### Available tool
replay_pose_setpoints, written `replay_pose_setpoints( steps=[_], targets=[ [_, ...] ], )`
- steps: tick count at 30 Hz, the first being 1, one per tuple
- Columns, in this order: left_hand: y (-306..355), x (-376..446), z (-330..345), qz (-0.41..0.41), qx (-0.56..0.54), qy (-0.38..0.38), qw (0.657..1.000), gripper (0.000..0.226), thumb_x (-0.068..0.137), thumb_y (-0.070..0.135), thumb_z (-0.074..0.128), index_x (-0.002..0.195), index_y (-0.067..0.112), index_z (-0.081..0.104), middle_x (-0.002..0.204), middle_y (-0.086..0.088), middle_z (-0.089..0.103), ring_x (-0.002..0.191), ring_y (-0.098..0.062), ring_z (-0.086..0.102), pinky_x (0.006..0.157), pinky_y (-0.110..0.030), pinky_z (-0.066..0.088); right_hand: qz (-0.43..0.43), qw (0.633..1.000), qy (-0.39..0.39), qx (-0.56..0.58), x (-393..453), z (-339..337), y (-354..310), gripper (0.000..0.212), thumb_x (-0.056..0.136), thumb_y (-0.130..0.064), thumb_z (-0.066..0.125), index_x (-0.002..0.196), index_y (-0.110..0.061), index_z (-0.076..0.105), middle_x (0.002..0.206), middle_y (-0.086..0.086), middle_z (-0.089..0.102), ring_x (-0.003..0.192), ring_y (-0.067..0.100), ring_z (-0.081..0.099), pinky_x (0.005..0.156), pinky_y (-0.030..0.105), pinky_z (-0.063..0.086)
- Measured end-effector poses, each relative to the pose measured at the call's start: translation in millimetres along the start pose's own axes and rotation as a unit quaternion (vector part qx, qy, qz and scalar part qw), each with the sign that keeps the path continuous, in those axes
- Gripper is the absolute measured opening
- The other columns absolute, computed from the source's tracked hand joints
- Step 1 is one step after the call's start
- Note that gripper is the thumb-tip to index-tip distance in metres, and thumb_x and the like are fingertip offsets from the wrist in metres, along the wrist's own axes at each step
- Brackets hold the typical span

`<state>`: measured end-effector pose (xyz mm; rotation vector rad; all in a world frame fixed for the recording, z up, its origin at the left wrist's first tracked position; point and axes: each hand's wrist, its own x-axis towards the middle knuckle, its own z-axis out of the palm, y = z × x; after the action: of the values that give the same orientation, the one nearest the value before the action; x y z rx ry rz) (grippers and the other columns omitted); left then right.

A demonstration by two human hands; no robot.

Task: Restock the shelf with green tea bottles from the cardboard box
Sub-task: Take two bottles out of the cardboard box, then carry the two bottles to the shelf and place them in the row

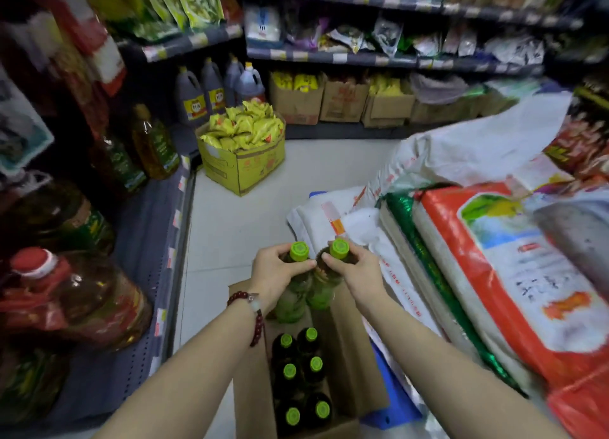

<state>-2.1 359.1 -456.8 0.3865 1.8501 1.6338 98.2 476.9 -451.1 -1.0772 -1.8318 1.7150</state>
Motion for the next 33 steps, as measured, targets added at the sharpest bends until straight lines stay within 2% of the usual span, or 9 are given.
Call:
replay_pose_setpoints(
  steps=[2,4,6,10,15,20,27,30,33],
  targets=[
    [70.5,-22.4,-7.5,-0.001,-0.012,-0.008,1.000,0.022,0.067,0.004,0.081,0.077,0.021,0.073,0.073,0.008,0.074,0.071,-0.006,0.067,0.069,-0.019,0.054,-0.007,1.000,-0.006,-0.005,-17.6,-8.0,-69.4,0.040,0.071,-0.014,0.081,0.106,0.001,0.069,0.097,0.015,0.073,0.092,0.028,0.068,0.091,0.044,0.054],
    [144.5,-45.9,-15.5,0.005,-0.015,-0.008,1.000,0.023,0.068,0.004,0.081,0.080,0.022,0.073,0.069,0.013,0.073,0.067,-0.001,0.067,0.063,-0.012,0.051,-0.018,1.000,-0.014,-0.003,-34.5,-15.3,-141.1,0.021,0.075,-0.004,0.078,0.095,-0.002,0.071,0.090,0.014,0.071,0.085,0.024,0.065,0.087,0.044,0.054],
    [221.6,-69.5,-23.7,0.026,-0.007,-0.006,1.000,0.020,0.070,0.005,0.080,0.082,0.019,0.072,0.065,0.015,0.070,0.057,0.009,0.062,0.058,-0.008,0.048,-0.036,0.999,-0.018,-0.006,-52.8,-22.6,-217.5,0.018,0.076,0.000,0.076,0.092,-0.006,0.071,0.087,0.012,0.069,0.082,0.021,0.061,0.082,0.039,0.052],
    [358.5,-109.3,-39.8,0.069,0.001,-0.001,0.998,0.019,0.071,0.004,0.079,0.072,0.018,0.066,0.050,0.021,0.064,0.049,0.013,0.057,0.051,-0.004,0.044,-0.077,0.996,-0.038,-0.014,-89.4,-36.8,-353.4,0.013,0.078,-0.003,0.076,0.087,-0.009,0.070,0.085,0.009,0.067,0.079,0.016,0.060,0.077,0.032,0.050],
    [476.9,-155.8,-68.4,0.120,-0.005,-0.018,0.993,0.014,0.069,0.010,0.081,0.078,0.015,0.072,0.069,0.010,0.069,0.058,0.006,0.061,0.060,-0.012,0.051,-0.127,0.991,-0.032,0.002,-136.2,-38.3,-485.4,0.020,0.079,-0.004,0.075,0.098,-0.006,0.070,0.081,0.000,0.067,0.068,0.004,0.059,0.061,0.010,0.051],
    [544.8,-203.1,-106.8,0.159,-0.048,-0.028,0.986,0.013,0.069,0.010,0.081,0.075,0.019,0.074,0.067,0.006,0.073,0.064,-0.011,0.068,0.064,-0.023,0.056,-0.166,0.985,-0.004,0.046,-192.4,-18.1,-561.1,0.020,0.077,-0.010,0.078,0.096,-0.009,0.073,0.089,0.007,0.072,0.077,0.016,0.066,0.069,0.023,0.055],
    [598.6,-271.3,-170.4,0.173,-0.083,-0.085,0.978,0.010,0.073,0.002,0.076,0.081,0.007,0.073,0.065,-0.003,0.074,0.058,-0.016,0.070,0.055,-0.025,0.057,-0.179,0.975,0.014,0.128,-276.4,24.8,-614.3,0.022,0.077,-0.006,0.077,0.098,-0.003,0.073,0.081,0.006,0.072,0.064,0.013,0.068,0.057,0.019,0.055],
    [609.9,-297.1,-195.8,0.177,-0.070,-0.084,0.978,0.015,0.072,0.004,0.078,0.086,0.005,0.074,0.067,-0.004,0.075,0.059,-0.016,0.071,0.056,-0.025,0.058,-0.164,0.976,0.009,0.145,-306.0,42.6,-626.7,0.022,0.073,-0.006,0.080,0.094,-0.002,0.074,0.087,0.014,0.075,0.076,0.027,0.073,0.073,0.035,0.061],
    [614.9,-321.5,-219.2,0.194,-0.064,-0.080,0.976,0.009,0.072,0.006,0.078,0.075,0.012,0.074,0.061,0.001,0.073,0.055,-0.011,0.069,0.055,-0.023,0.057,-0.166,0.980,-0.002,0.111,-335.4,56.6,-636.8,0.026,0.070,-0.008,0.082,0.094,0.000,0.075,0.093,0.019,0.076,0.088,0.035,0.073,0.087,0.050,0.057]
  ],
)
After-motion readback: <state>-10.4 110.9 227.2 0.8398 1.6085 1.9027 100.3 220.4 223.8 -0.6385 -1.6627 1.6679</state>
